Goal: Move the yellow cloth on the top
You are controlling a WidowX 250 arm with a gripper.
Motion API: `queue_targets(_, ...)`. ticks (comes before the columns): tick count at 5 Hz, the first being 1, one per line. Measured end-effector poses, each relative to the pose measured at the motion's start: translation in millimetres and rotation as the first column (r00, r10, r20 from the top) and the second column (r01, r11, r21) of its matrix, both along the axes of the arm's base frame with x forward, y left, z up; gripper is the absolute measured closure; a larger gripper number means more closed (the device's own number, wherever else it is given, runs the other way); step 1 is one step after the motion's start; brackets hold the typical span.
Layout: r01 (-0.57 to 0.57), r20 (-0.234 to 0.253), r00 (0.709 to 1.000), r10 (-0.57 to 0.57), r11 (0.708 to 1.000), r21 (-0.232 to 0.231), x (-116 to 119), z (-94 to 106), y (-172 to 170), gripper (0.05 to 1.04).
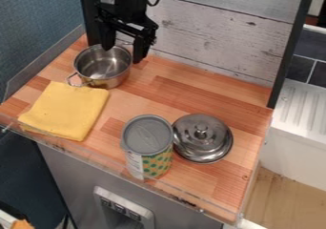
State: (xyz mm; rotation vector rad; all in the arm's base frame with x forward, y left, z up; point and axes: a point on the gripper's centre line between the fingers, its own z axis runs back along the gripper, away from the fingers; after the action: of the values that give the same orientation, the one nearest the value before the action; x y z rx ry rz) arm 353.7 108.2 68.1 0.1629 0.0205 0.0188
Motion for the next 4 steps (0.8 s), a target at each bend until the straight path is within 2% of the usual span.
queue_targets(1,-0.008,-0.035,0.999,0.008,1.000,-0.014,-4,-14.2,-1,0.083)
queue_targets(2,-0.005,-0.043,0.999,0.003,0.999,-0.044,-24,-21.9,3,0.083)
queue_targets(3,-0.011,-0.012,1.000,0.010,0.998,-0.069,-48,-14.1,16,0.083)
queue_targets(4,-0.008,0.038,0.999,0.012,0.993,-0.118,-88,-16.1,35,0.083)
